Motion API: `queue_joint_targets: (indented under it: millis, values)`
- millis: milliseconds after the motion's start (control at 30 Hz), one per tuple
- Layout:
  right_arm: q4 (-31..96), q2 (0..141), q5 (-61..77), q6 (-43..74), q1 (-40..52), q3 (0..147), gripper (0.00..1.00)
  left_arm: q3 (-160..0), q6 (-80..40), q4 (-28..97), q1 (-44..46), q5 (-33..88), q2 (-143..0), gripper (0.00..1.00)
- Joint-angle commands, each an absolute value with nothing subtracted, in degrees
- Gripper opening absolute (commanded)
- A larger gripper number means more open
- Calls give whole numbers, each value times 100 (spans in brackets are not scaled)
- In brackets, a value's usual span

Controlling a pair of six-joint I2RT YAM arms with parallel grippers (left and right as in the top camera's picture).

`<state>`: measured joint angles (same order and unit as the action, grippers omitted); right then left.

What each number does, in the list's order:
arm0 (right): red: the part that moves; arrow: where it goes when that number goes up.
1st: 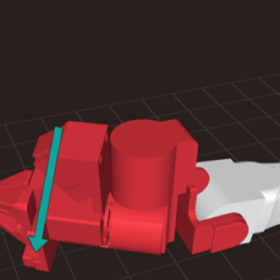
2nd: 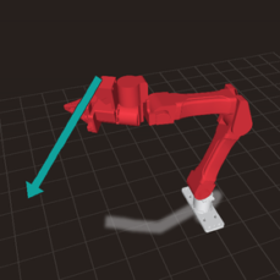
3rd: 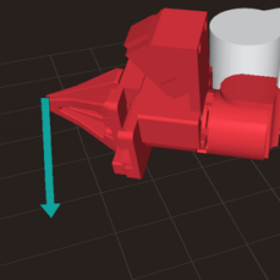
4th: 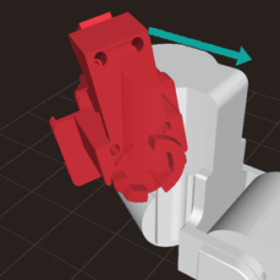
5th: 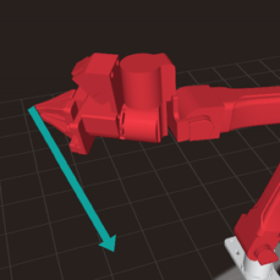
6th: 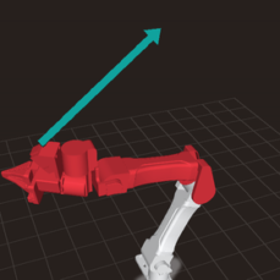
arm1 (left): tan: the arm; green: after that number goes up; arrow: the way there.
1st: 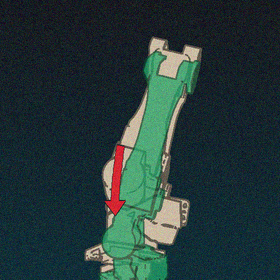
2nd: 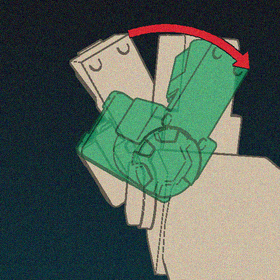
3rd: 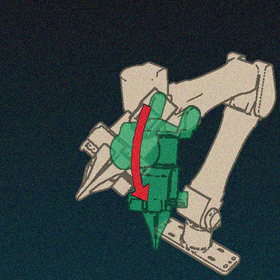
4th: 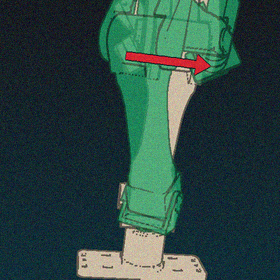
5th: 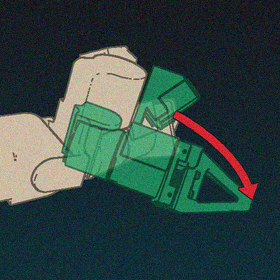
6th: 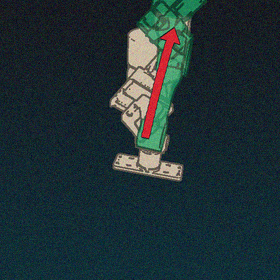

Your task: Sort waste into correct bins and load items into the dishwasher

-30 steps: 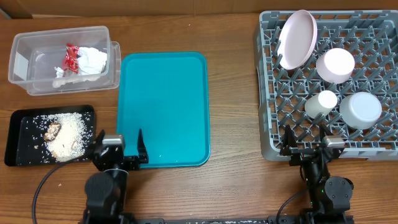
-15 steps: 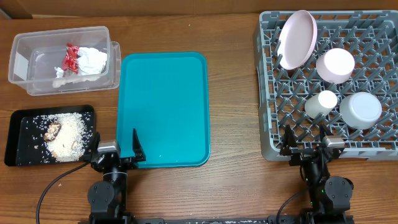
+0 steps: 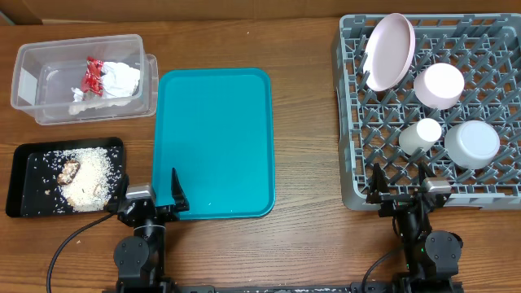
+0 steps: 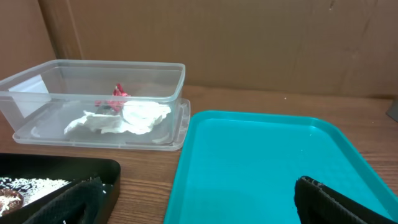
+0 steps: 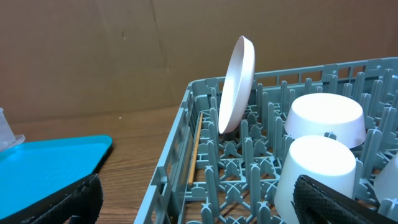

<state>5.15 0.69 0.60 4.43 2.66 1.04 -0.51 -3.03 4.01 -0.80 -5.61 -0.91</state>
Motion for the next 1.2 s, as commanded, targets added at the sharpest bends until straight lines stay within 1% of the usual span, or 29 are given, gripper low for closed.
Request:
queue_joint_targets:
  millis: [0,167,233,467,1167]
  values:
    - [484,16,8,405,259,47,100,-27,-386,399,-115,-550,-23,100]
    - [484,16,8,405,259,47,100,-27,-355,397,-115,-607,-23,100]
    - [484,16,8,405,259,47,100,-27,-128,388,-115,-642,-25,100]
    - [484,16,8,405,259,47,100,-32,386,447,-115,-156,-25,100]
    - [484,16,8,405,259,47,100,-32,388,443,-115,-165,-25,100]
